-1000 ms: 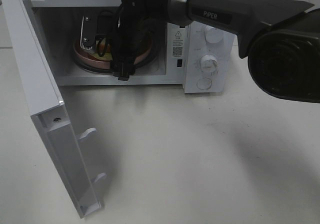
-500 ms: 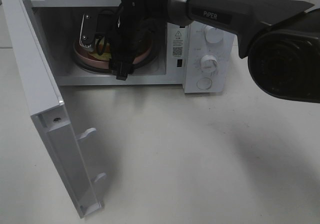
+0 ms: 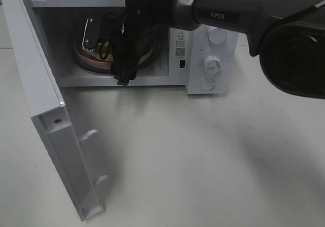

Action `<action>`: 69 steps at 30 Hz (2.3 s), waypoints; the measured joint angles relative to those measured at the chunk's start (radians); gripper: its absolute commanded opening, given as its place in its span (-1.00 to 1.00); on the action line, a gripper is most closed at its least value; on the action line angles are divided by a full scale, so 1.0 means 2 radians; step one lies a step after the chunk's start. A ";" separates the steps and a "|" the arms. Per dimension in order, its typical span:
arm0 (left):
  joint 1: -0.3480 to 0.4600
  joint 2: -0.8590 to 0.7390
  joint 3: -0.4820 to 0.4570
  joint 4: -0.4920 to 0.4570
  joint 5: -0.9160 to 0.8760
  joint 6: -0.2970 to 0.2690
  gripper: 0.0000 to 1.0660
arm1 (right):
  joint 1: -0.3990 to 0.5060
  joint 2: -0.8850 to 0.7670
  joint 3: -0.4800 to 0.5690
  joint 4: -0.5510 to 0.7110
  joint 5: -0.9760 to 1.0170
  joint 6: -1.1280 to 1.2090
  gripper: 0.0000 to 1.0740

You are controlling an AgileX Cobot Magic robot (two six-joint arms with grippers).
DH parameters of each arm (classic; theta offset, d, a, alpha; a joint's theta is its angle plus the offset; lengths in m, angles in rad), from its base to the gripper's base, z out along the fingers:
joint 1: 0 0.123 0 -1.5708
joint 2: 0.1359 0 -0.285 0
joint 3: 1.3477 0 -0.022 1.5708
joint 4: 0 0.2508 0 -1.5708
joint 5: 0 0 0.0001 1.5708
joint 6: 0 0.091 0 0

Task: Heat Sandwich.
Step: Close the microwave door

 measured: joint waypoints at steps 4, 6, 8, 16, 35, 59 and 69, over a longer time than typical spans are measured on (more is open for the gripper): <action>0.000 0.000 0.000 0.000 0.000 0.000 0.87 | 0.000 -0.020 0.041 -0.004 -0.028 0.000 0.42; 0.000 0.000 0.000 0.000 0.000 0.000 0.87 | 0.000 -0.033 0.062 -0.008 -0.041 0.000 0.42; 0.000 0.000 0.000 0.000 0.000 0.000 0.87 | 0.000 -0.038 0.069 -0.010 -0.044 0.000 0.42; 0.000 0.000 0.000 0.000 0.000 0.000 0.87 | 0.000 -0.083 0.157 -0.020 -0.083 0.000 0.42; 0.000 0.000 0.000 0.000 0.000 0.000 0.87 | 0.000 -0.239 0.406 -0.029 -0.233 0.000 0.42; 0.000 0.000 0.000 0.000 0.000 0.000 0.87 | 0.000 -0.394 0.578 -0.029 -0.248 0.074 0.42; 0.000 0.000 0.000 0.000 0.000 0.000 0.87 | 0.000 -0.468 0.639 -0.028 -0.230 0.130 0.42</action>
